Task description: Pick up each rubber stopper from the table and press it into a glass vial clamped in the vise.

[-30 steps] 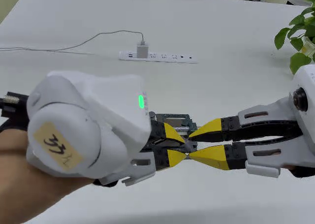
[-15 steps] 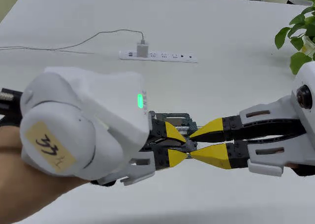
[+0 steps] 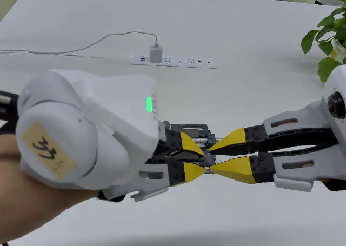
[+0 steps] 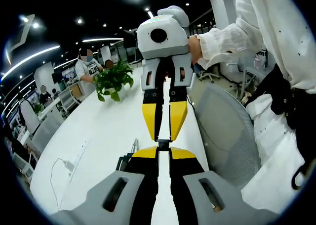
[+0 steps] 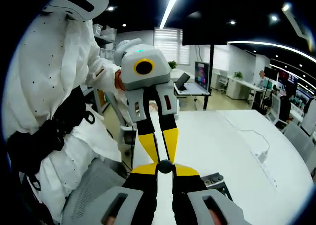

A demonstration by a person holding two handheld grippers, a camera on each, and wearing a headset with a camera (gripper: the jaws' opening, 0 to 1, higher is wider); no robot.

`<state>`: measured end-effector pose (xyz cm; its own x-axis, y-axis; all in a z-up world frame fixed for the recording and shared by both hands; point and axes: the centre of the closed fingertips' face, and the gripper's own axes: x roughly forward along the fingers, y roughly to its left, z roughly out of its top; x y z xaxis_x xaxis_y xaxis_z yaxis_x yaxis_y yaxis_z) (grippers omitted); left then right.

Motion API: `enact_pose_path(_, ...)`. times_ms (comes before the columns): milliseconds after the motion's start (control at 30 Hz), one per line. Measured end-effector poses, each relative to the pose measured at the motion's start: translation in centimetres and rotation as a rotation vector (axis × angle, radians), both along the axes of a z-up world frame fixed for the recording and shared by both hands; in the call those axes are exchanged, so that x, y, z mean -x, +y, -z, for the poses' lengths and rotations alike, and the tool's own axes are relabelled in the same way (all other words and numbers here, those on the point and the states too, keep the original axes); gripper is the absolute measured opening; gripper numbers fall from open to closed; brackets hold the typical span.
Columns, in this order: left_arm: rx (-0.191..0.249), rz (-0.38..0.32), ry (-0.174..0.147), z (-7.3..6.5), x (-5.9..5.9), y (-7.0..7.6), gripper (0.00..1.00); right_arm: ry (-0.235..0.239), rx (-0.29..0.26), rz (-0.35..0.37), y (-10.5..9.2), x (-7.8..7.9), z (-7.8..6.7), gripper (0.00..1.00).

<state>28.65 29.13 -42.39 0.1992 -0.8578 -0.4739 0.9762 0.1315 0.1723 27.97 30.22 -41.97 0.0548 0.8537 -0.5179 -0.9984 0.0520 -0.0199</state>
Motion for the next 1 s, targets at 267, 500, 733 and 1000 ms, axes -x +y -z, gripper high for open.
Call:
enact_pose_path(267,0.019,-0.016,0.006,0.1,-0.1,0.0,0.04,0.004,0.003,0.013,0.0,-0.2,0.1,0.05)
enact_pose_path(500,0.041,-0.031,0.016,0.3,-0.1,0.0,0.04,0.012,0.006,0.015,0.0,-0.1,0.3,0.05)
enact_pose_path(733,0.097,-0.088,0.052,0.4,-0.2,0.2,0.09,0.024,-0.001,0.022,0.2,-0.4,0.2,0.05)
enact_pose_path(1000,0.137,-0.163,0.083,1.1,-0.6,1.2,0.22,0.03,-0.002,0.032,0.5,-1.1,-0.2,0.05)
